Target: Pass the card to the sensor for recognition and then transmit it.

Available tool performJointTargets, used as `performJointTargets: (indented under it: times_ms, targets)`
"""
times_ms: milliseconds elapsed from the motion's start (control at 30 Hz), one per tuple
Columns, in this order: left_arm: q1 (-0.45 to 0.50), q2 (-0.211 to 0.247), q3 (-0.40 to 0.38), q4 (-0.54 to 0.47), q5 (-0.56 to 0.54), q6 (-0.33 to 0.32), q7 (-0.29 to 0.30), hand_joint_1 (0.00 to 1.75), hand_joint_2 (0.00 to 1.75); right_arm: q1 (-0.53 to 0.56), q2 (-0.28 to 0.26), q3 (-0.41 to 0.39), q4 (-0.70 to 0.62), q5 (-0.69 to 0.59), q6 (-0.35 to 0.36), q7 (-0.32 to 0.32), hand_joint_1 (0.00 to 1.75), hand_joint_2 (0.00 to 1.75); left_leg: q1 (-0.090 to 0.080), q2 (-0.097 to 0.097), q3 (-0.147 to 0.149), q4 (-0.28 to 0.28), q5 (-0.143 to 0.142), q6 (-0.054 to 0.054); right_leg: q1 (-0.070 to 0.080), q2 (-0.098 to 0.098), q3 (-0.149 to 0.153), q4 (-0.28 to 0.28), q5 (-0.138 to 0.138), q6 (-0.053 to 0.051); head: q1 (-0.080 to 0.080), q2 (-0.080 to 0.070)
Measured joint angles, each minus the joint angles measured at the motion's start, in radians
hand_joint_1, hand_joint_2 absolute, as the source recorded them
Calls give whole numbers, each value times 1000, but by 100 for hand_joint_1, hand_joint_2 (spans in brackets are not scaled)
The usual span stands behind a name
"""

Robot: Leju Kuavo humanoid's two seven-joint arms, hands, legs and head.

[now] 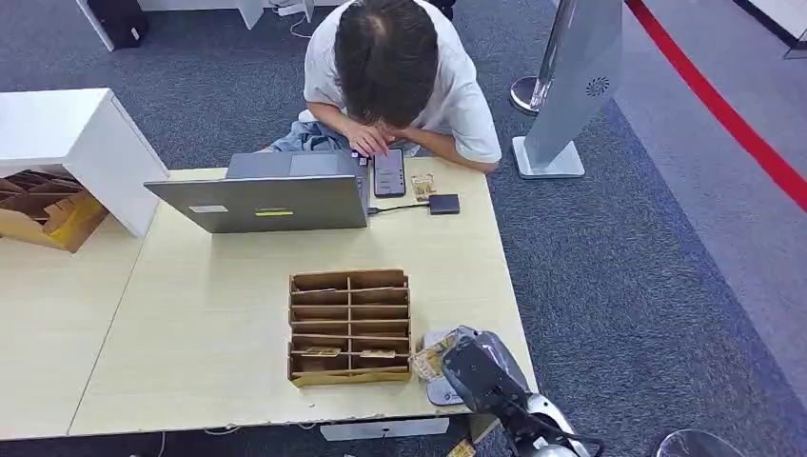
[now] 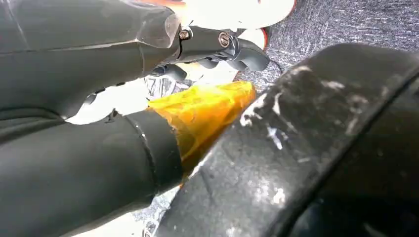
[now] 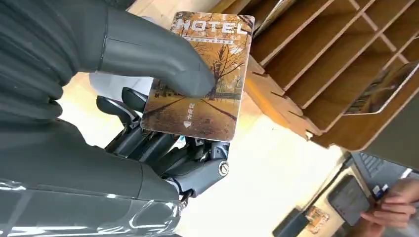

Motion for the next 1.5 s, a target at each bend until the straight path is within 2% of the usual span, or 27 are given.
performJointTargets:
  times_ms: [1500]
  targets:
    - [1,1,0,-5,-12,3,7,0,0,-26,27,-18,122,24,-13,58,175,175,0,0,0,0,0,0,0,0,0,0,0,0,0,0]
